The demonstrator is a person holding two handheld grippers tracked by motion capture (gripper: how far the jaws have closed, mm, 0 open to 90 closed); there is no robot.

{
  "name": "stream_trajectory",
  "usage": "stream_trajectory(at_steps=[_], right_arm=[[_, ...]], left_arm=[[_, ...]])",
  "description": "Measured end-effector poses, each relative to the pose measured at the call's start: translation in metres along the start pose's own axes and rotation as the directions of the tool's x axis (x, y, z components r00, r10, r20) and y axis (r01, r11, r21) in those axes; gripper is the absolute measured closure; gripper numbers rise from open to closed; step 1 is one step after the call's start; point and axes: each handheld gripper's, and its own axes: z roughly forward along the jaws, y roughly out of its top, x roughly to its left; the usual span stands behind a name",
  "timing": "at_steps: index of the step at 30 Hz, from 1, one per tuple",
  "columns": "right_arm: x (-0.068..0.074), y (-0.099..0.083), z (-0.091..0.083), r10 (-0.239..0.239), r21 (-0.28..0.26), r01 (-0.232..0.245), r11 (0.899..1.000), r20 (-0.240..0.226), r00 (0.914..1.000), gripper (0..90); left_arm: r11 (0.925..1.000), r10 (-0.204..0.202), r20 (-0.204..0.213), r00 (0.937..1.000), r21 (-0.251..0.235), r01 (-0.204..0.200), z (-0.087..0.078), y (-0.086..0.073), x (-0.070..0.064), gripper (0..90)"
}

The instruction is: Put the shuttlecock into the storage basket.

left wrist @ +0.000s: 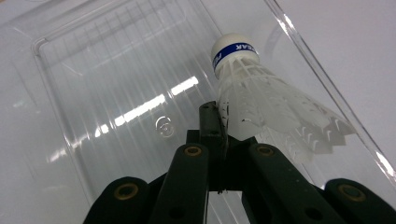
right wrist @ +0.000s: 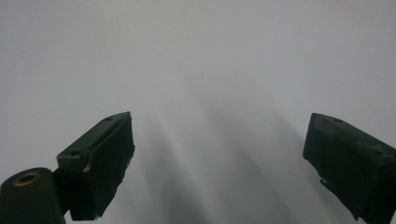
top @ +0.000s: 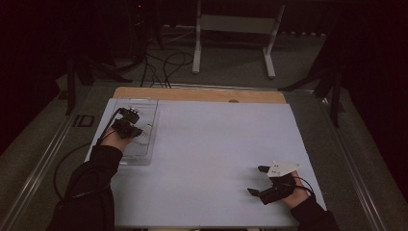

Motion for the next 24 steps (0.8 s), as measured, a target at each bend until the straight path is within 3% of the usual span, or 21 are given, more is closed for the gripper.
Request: stream_trajectory(at_steps=[5,10,13,17,20,21,24], right_arm=[[0.000,0.000,0.000,0.005,-0.002,-0.005,1.000,-0.007,1.0000,8.9],[-0.001,0.000,0.000,0.004,0.002,-0.004,1.000,-0.008,1.0000,8.9],[-0.001,0.000,0.000,0.003,0.001,-0.003,1.000,-0.009,1.0000,8.9],[-0.001,0.000,0.000,0.003,0.000,-0.003,1.000,-0.008,1.0000,8.9],[-0.001,0.000,0.000,0.004,-0.002,-0.004,1.000,-0.009,0.9999,8.9],[-0.001,0.000,0.000,0.003,0.000,-0.003,1.000,-0.007,1.0000,8.9],[0.000,0.000,-0.001,0.003,0.000,-0.003,1.000,-0.006,1.0000,8.9]], left_arm=[[0.9996,-0.003,0.005,1.0000,0.029,0.003,0.004,0.000,-0.001,89.6],[0.9980,0.024,-0.004,0.9997,0.059,-0.023,0.007,0.000,-0.005,88.9],[0.9976,0.027,-0.007,0.9996,0.064,-0.027,0.006,0.000,-0.007,84.0],[0.9963,0.043,-0.020,0.9989,0.076,-0.041,0.004,0.000,-0.010,71.0],[0.9932,0.058,-0.024,0.9981,0.103,-0.055,0.004,-0.001,-0.013,49.1],[0.9918,0.078,-0.056,0.9954,0.105,-0.072,0.001,-0.002,-0.017,45.3],[0.9924,0.081,-0.088,0.9928,0.100,-0.072,-0.005,-0.002,-0.019,31.4]])
